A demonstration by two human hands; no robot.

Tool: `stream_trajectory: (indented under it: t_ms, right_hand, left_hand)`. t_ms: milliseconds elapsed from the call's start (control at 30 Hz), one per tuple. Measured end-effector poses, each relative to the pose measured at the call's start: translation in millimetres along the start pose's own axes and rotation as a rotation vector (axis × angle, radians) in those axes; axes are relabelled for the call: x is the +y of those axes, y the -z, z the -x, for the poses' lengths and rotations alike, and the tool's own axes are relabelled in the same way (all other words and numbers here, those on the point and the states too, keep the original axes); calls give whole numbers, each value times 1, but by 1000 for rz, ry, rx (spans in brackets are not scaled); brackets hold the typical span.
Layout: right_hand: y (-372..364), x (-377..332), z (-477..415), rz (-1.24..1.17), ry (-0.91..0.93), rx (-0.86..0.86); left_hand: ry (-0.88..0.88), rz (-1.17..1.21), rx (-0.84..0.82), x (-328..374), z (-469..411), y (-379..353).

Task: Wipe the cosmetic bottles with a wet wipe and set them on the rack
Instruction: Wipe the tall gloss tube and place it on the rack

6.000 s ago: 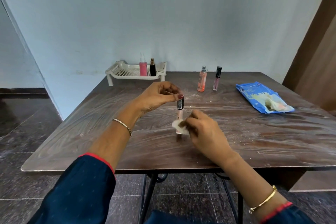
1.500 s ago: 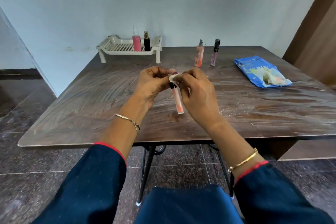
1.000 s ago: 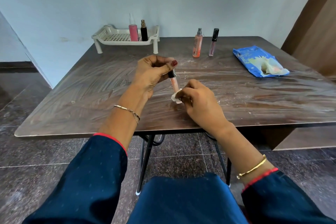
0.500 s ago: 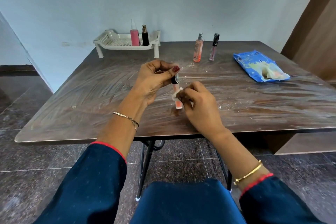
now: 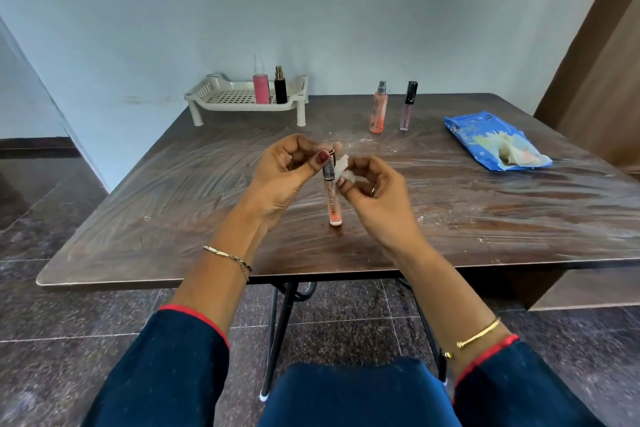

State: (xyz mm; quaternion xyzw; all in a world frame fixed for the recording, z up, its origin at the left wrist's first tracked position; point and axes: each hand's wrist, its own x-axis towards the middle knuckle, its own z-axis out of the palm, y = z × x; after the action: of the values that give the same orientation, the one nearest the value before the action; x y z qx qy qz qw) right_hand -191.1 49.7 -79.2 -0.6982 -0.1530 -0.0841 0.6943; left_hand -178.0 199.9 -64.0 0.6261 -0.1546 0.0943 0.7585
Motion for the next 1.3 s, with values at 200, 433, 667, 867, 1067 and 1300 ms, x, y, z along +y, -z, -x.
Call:
stream_trajectory:
  t_ms: [200, 433, 667, 867, 1067, 1300]
  right_hand:
    - [10, 2, -7, 82, -77, -162]
    - [12, -6, -13, 125, 8, -261]
    - [19, 17, -2, 555, -8, -349]
    - [13, 9, -5, 678, -45, -243]
    - [27, -19, -7, -152, -258, -210]
    - [24, -15, 7, -154, -202, -154]
  left_hand:
    - [-30, -5, -102, 3, 5, 5]
    - [-30, -47, -177, 9, 11, 4]
    - [-22, -116, -154, 6, 16, -3]
    - [-52, -202, -75, 9, 18, -3]
    - [-45, -347, -113, 15, 15, 4]
    - [-5, -383, -193, 20, 15, 7]
